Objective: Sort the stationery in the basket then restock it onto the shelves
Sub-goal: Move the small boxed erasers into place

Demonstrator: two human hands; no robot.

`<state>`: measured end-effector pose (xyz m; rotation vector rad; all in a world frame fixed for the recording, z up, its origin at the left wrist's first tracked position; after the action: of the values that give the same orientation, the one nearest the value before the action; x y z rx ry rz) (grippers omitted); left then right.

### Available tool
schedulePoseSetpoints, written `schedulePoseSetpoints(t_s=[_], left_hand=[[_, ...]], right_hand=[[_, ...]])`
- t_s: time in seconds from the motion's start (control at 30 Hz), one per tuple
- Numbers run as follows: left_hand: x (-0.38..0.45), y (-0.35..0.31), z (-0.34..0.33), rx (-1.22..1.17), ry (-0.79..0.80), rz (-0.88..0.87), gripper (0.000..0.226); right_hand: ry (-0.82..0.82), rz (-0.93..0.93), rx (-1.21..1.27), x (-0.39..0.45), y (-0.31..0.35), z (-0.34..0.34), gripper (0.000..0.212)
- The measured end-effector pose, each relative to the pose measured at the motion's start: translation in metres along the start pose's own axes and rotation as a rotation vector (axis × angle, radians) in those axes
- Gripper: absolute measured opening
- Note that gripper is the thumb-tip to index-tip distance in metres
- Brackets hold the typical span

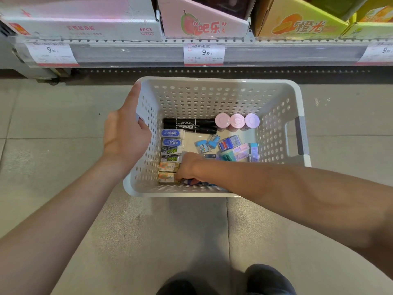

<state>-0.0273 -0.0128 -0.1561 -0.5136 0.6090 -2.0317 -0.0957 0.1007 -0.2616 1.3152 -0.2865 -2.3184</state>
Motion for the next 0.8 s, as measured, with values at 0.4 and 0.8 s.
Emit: schedulePoseSetpoints(t_s=[0.4,0.8], left_hand=[[0.000,-0.001,0.000,-0.003,0.010,0.004,0.071],[0.000,0.000,0.000,-0.003,0.011,-0.008,0.070]], right_hand=[[-0.073,0.333,-0.334,0.004,0.004,-0.001,0.034],[-0.023,0.432,-0.261,-0.001,-0.014,0.107,0.023]])
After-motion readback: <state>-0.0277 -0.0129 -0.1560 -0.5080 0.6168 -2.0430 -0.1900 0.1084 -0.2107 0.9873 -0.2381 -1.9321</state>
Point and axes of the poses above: each hand's wrist, its own x-axis towards the middle knuckle, its own z-axis out of the back of the hand, y = z × x, the point moved 3 cm from there along x, towards the middle knuckle, and after that the axes turned 14 degrees about -y, right-handed, at the moved point
